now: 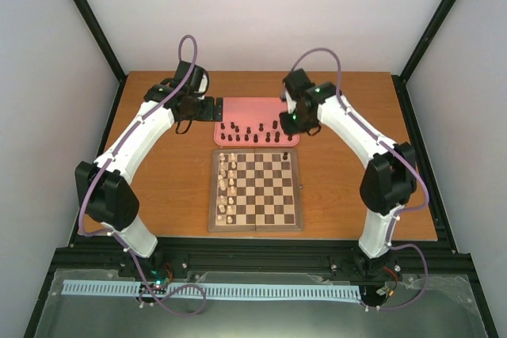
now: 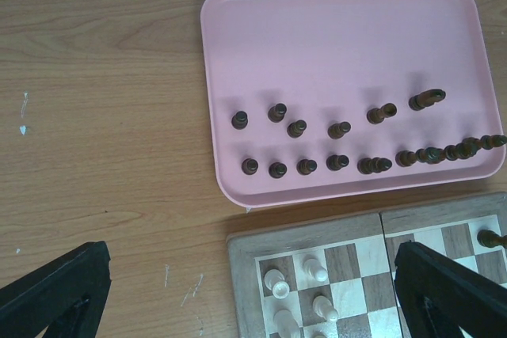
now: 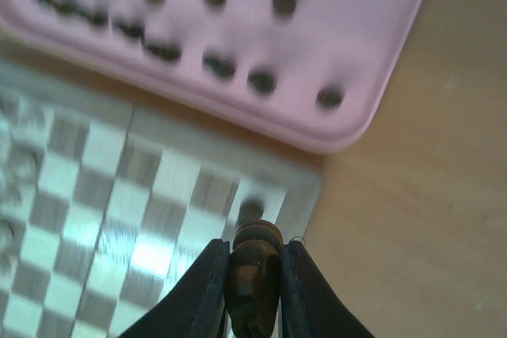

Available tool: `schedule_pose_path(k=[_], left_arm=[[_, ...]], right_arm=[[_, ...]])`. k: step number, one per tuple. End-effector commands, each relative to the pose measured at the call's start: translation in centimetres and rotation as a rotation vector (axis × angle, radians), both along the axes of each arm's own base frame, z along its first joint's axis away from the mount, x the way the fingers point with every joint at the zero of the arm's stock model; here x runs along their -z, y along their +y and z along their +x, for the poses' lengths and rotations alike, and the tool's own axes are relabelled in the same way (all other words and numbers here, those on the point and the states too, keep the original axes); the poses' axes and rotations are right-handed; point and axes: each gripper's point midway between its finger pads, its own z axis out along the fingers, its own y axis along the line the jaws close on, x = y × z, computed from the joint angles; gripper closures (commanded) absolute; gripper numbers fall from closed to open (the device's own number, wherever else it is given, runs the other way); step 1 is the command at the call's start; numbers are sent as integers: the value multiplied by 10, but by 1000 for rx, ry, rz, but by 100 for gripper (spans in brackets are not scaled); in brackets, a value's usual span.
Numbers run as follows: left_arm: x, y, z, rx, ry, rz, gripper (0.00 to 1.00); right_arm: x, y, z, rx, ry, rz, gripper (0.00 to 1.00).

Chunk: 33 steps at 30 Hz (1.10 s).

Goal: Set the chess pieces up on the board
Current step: Pick up the chess piece from the storage box, then place the chess piece on the chessboard.

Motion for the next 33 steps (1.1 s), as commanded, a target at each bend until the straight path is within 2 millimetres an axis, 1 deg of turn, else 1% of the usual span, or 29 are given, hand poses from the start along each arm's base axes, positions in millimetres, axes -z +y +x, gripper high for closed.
schedule_pose_path(k=[1,3,5,8,12,15,20,25,33], left_arm=[[-13,-2,-5,22,-29,0,0],[-11,-3,-5,26,-25,-5,0],[-9,-4,-5,29,-21,-6,0],[-9,-4,-5,32,-20,-6,0],[-10,-4,-5,33,-23,-4,0],[-10,-3,-5,33,-25,1,0],[-10,-2,-5,29,-28,1,0],[-11,-1,-5,26,-31,5,0],[-9,1,-6,20,-28,13,0]], right_arm=[[31,-2,-55,1,106,-2,97],[41,-1,-70,-11,130,-7,97],[47,0,-79,-17,128,-14,97],[59,3,-88,-20,138,-7,97],[77,10,-96,-35,161,-12,97],[85,13,-96,-49,170,-27,97],[90,12,-91,-46,160,-47,97],[103,12,-90,-56,183,-69,97],[109,12,-85,-56,177,-84,97]])
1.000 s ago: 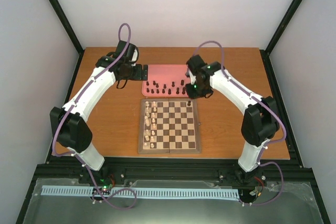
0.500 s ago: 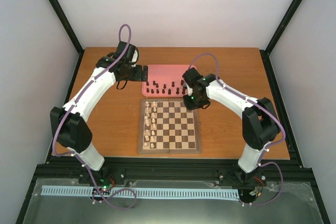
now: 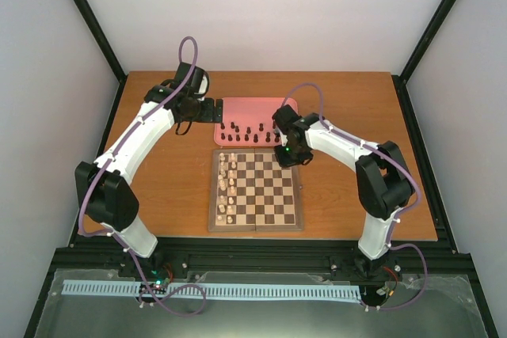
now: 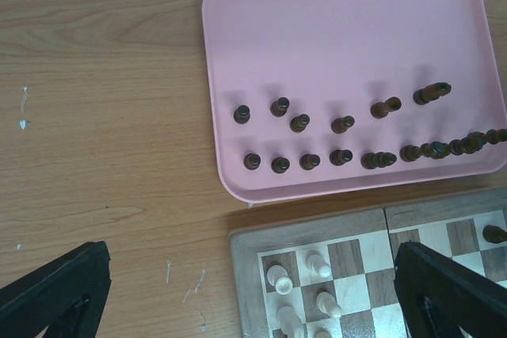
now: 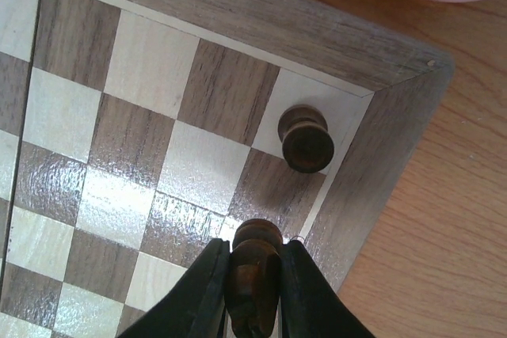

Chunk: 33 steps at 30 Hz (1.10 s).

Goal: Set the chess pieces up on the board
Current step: Place the chess piece on the chessboard.

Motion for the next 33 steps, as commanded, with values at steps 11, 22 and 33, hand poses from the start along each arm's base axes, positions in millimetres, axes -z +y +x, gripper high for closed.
schedule_pose_path(k=[11,22,33], left_arm=[[-11,-1,-2,23,-35,7,0],[-10,0,-3,19,-31,11,0],[-12,0,-3,18,-37,12,0]], right_arm=[[7,2,8,-7,-14,-30,96],[9,2,11,-7,-15,-38,96],[13,4,11,-19,1,-42,95]])
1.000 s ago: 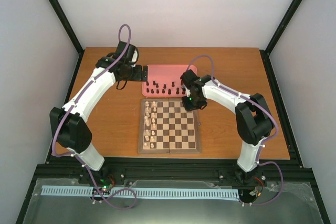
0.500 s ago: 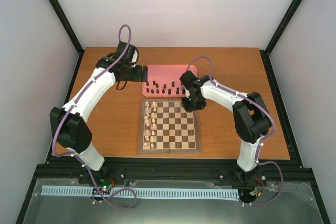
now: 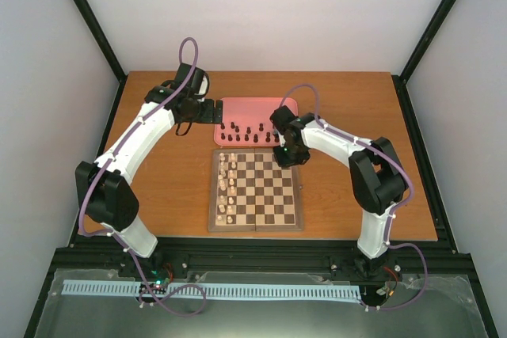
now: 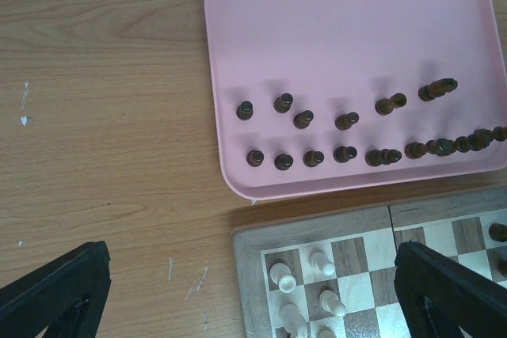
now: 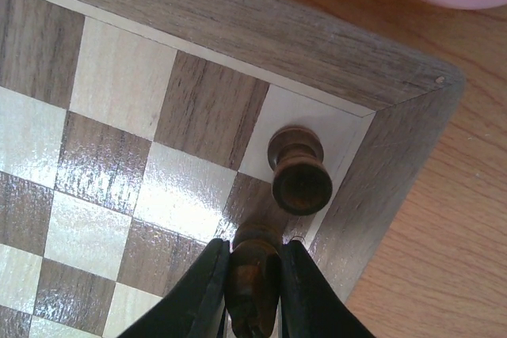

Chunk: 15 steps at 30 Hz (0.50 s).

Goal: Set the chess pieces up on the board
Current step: Place the chess piece on the chessboard.

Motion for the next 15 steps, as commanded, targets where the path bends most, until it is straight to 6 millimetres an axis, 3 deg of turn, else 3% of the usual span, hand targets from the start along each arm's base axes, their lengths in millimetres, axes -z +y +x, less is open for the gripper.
schedule_pose_path(k=[1,7,15], left_arm=[[-15,-1,-2,18,-42,5,0],[-13,0,-4,18,-39,7,0],[-12,-1,-3,20,-35,5,0]], right_arm=[[-1,4,4,-18,-8,-8,95],[0,2,2,-14,-2,-17,92],[-2,3,2,-17,-9,-6,72]])
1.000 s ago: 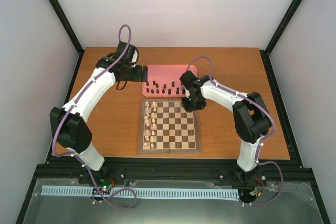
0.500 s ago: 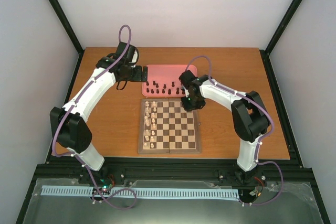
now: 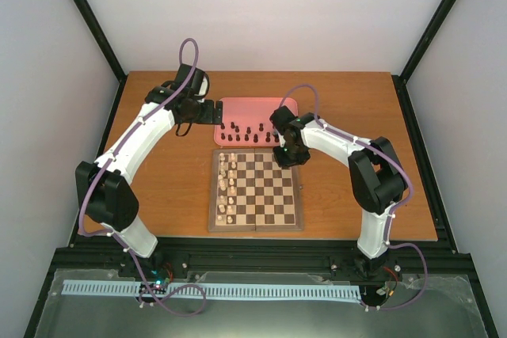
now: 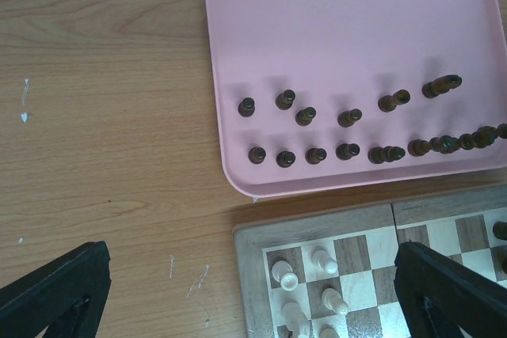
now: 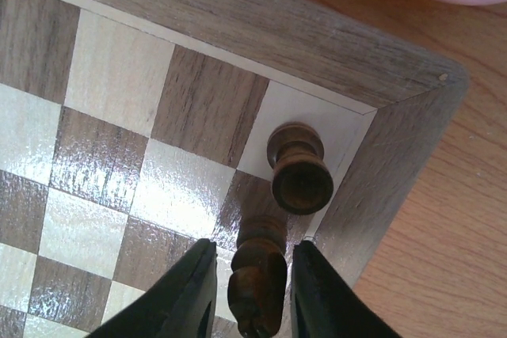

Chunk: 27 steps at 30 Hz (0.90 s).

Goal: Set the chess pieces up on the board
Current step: Place the chess piece on the chessboard.

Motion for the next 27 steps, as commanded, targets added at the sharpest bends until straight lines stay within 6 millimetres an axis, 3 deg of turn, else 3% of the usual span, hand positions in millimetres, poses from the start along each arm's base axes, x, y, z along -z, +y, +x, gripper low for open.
schedule_pose_path(k=[1,7,15,20,27], left_arm=[[-14,-2,-2,21,-41,0,0],[-16,-2,-2,24,-46,2,0],[-15,-2,-1,26,-45,4,0],[-17,-2,-1,26,-45,3,0],[-18,0,-3,25,-47,9,0]], right_arm=[[-4,4,3,-15,-17,3,70],[-5,8,4,-25,-19,18,60],[-12,10,4,-31,-23,31,57],[-37,16,12,-39,-57,53,47],[-87,14,24,-70,-130,42,39]])
